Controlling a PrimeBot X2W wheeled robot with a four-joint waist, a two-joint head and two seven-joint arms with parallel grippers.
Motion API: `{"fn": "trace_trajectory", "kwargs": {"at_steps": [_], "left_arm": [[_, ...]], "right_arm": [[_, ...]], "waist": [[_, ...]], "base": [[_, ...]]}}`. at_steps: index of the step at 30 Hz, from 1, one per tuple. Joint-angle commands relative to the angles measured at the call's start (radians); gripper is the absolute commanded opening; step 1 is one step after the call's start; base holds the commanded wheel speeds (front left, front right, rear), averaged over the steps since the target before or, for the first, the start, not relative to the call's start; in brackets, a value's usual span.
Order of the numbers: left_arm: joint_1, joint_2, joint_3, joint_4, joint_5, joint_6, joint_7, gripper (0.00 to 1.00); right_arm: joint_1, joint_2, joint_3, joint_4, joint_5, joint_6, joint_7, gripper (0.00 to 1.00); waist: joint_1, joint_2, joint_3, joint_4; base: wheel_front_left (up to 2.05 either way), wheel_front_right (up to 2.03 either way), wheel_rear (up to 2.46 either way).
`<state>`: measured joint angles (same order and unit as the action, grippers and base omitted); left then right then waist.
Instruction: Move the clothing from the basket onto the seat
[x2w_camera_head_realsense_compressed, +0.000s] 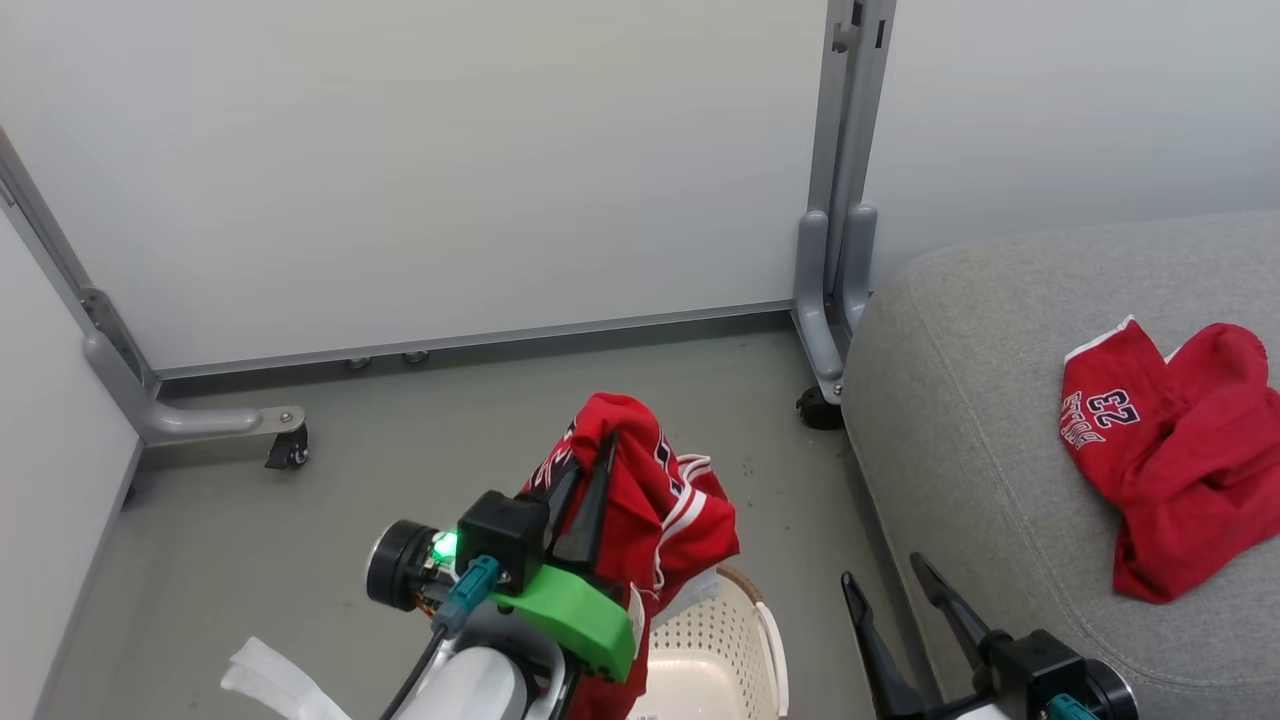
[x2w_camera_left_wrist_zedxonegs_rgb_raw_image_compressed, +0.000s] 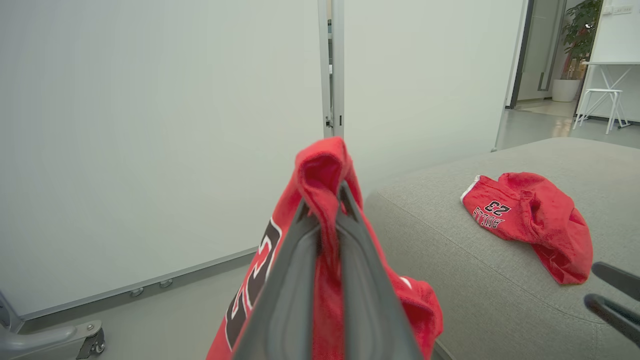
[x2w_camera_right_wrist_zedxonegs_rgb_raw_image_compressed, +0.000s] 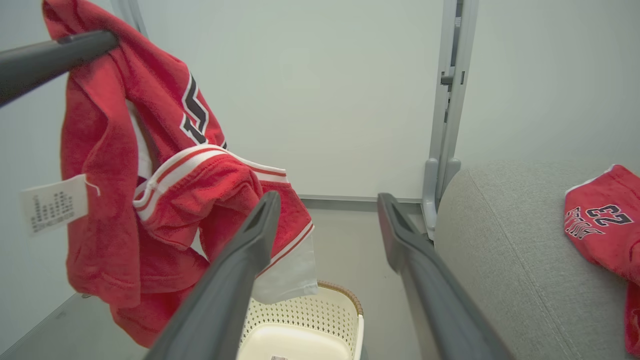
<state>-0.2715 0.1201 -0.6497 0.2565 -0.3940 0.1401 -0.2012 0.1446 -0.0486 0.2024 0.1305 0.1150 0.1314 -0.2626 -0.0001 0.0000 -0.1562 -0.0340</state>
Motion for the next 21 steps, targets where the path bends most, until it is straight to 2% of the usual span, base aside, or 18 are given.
{"fn": "trace_trajectory", "kwargs": {"at_steps": [1, 10, 17, 21], "left_arm": [[0.011, 0.006, -0.006, -0.017, 0.004, -0.005, 0.007, 0.0], [-0.025, -0.005, -0.053, -0.117, 0.022, -0.013, 0.048, 0.0], [-0.033, -0.031, -0.087, -0.2, -0.023, -0.047, 0.077, 0.0], [-0.04, -0.036, -0.108, -0.248, -0.03, -0.052, 0.095, 0.0]], "right_arm": [[0.009, -0.003, 0.011, 0.003, -0.007, -0.001, -0.003, 1.0], [-0.039, -0.003, 0.058, -0.026, 0.03, -0.001, -0.003, 1.0], [-0.073, -0.011, 0.071, -0.036, 0.044, -0.001, -0.003, 1.0], [-0.092, -0.017, 0.081, -0.027, 0.054, -0.001, -0.003, 1.0]], "waist": [[0.0001, 0.0, 0.002, 0.0], [0.0001, 0.0, 0.03, 0.004], [0.0001, 0.0, 0.054, 0.015], [0.0001, 0.0, 0.065, 0.021]], "base": [[0.0, 0.0, 0.0], [0.0, 0.0, 0.0], [0.0, 0.0, 0.0], [0.0, 0.0, 0.0]]}}
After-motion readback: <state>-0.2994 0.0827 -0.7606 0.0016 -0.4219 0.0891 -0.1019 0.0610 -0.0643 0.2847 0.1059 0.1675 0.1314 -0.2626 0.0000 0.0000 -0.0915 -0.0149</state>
